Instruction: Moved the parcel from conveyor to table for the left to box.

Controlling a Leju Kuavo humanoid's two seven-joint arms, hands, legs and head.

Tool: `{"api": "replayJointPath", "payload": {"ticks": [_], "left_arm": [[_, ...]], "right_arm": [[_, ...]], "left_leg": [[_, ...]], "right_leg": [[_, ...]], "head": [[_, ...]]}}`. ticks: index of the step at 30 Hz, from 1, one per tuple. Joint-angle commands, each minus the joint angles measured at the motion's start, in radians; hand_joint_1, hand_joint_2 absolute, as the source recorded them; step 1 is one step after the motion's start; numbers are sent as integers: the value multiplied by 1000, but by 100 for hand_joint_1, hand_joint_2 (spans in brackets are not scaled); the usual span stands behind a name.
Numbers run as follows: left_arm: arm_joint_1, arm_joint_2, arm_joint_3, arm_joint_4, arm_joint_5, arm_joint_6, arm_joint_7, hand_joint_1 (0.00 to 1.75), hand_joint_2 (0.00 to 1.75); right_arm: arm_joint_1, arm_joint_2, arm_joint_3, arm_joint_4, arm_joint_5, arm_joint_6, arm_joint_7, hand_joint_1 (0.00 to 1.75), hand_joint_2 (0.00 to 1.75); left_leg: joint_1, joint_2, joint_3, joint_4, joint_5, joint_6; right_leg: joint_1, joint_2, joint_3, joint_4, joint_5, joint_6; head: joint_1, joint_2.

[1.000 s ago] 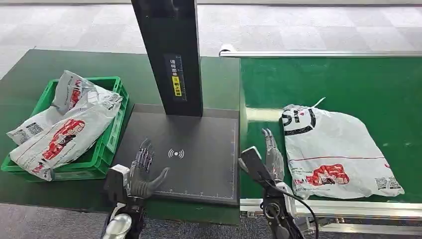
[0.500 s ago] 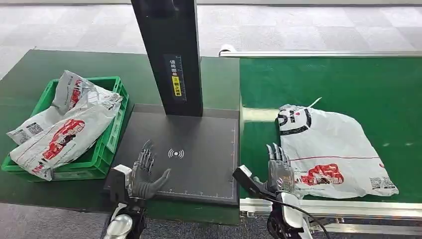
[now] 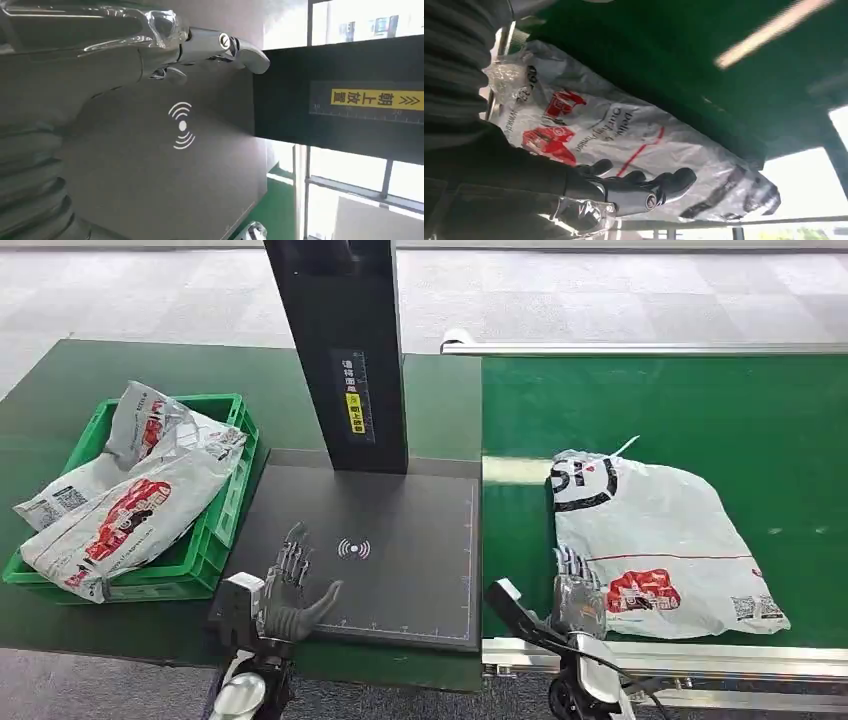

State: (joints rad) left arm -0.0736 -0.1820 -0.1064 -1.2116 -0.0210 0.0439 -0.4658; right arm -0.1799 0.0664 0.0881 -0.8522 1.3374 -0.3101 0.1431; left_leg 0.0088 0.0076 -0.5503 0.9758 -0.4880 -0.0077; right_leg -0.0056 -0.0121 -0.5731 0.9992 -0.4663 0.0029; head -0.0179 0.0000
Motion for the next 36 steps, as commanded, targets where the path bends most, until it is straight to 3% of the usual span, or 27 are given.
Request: {"api": "replayJointPath", "payload": {"ticks": [1, 16, 17, 18, 25, 28, 29, 30, 34, 35, 36], "left_arm": [[10, 7, 20, 26, -2, 2, 9, 0, 175], [11, 12, 21, 36, 0, 9, 11, 0, 175], [10, 12, 21, 37, 0, 9, 11, 0, 175], [7, 12, 22, 40, 0, 9, 11, 0, 175], [-3, 11, 32, 48, 1, 7, 10, 0, 175], [5, 12, 41, 39, 1, 8, 6, 0, 175], [9, 12, 45, 37, 1, 9, 4, 0, 175], [17, 13, 54, 29, 1, 16, -4, 0, 175], [21, 15, 55, 26, 1, 15, -3, 0, 175], [23, 15, 58, 24, 1, 16, -5, 0, 175], [27, 15, 62, 22, 1, 19, -15, 0, 175]], "right_arm": [[-4, -28, -133, 52, -39, 66, -8, 0, 175], [-4, -34, -152, 18, -30, 124, 9, 0, 175], [-6, -36, -150, 19, -23, 121, 15, 35, 175], [-12, -34, -153, 22, -26, 121, 12, 175, 175], [-21, -31, -160, 17, -33, 108, -16, 175, 175], [-11, -16, -179, -41, -128, 87, -113, 175, 175], [-5, -8, -189, -75, -200, 99, -170, 175, 175], [9, 11, -215, -149, -373, 128, -295, 175, 175], [22, 4, -199, -200, -389, 152, -277, 175, 175], [28, 12, -210, -224, -451, 170, -313, 175, 175], [49, 17, -231, -295, -648, 226, -424, 175, 175]], "left_leg": [[0, -1, 1, -1, 0, 0], [0, -1, 7, -1, 0, 0], [0, -2, 7, -2, 1, 1], [-1, -1, 7, -1, 0, 0], [-1, -1, 8, -1, 0, 0], [-1, 0, 8, -1, 0, 0], [0, 0, 8, -1, 0, 0], [-1, 0, 7, -1, 0, 0], [-1, 2, 6, -2, 0, 0], [-1, 0, 6, -1, 0, 0], [-1, 0, 6, -1, 0, 0]], "right_leg": [[0, 0, 2, -1, 0, 0], [0, 0, 7, -2, 0, 0], [-1, 0, 7, -2, 1, 0], [-1, 0, 8, -2, 0, 0], [-1, 0, 8, -1, 0, 0], [-1, 1, 8, -1, 0, 0], [-1, 1, 8, -1, 0, 0], [-1, 1, 7, -1, 0, 0], [-1, 4, 5, -1, 1, 0], [-1, 1, 5, 0, 0, 0], [-1, 2, 5, -1, 0, 0]], "head": [[0, 0], [0, 0], [0, 0], [0, 0], [0, 0], [0, 0], [0, 0], [0, 0], [0, 0], [0, 0], [0, 0]]}}
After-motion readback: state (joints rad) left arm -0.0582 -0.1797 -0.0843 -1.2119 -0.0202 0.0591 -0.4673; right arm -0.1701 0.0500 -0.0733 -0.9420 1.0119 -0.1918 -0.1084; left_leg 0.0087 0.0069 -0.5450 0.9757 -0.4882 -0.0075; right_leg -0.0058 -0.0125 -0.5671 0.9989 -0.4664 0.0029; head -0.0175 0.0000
